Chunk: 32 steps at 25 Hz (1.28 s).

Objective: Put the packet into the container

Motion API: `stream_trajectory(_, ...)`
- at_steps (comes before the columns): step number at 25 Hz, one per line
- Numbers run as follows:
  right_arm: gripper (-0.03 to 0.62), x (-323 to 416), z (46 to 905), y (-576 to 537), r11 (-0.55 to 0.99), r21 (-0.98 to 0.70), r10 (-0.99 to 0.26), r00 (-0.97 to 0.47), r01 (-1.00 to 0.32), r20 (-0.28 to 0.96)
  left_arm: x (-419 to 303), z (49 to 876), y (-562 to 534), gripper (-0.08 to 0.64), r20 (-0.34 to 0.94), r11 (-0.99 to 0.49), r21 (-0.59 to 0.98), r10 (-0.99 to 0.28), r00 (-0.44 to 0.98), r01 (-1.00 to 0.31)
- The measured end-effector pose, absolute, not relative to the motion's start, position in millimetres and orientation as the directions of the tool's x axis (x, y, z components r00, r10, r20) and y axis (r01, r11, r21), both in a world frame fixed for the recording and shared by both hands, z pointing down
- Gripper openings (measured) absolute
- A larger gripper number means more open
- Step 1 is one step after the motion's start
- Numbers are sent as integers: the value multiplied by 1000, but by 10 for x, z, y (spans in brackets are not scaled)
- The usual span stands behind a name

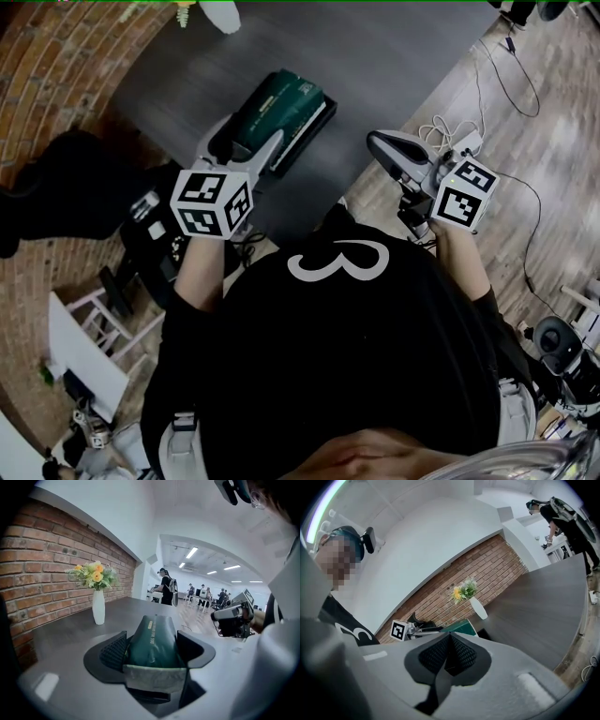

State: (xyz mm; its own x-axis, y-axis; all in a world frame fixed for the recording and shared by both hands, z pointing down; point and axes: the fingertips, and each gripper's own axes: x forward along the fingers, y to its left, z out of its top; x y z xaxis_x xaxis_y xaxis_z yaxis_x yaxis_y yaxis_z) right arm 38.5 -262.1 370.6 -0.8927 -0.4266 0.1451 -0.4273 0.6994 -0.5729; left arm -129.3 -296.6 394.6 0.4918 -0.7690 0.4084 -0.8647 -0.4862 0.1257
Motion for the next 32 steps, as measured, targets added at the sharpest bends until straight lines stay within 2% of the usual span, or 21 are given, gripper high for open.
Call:
stream_trajectory(20,2,393,3946,-2813,672,-608,-406,-897,-422,175,-1198,4679,-3121,356,556,-503,57,-702,446,-863)
stream_trajectory(32,0,434,3960,-2802,657,-611,-421,-887,-442,189,-1109,4798,-3125,359,589,-522,29,-680,437,-853)
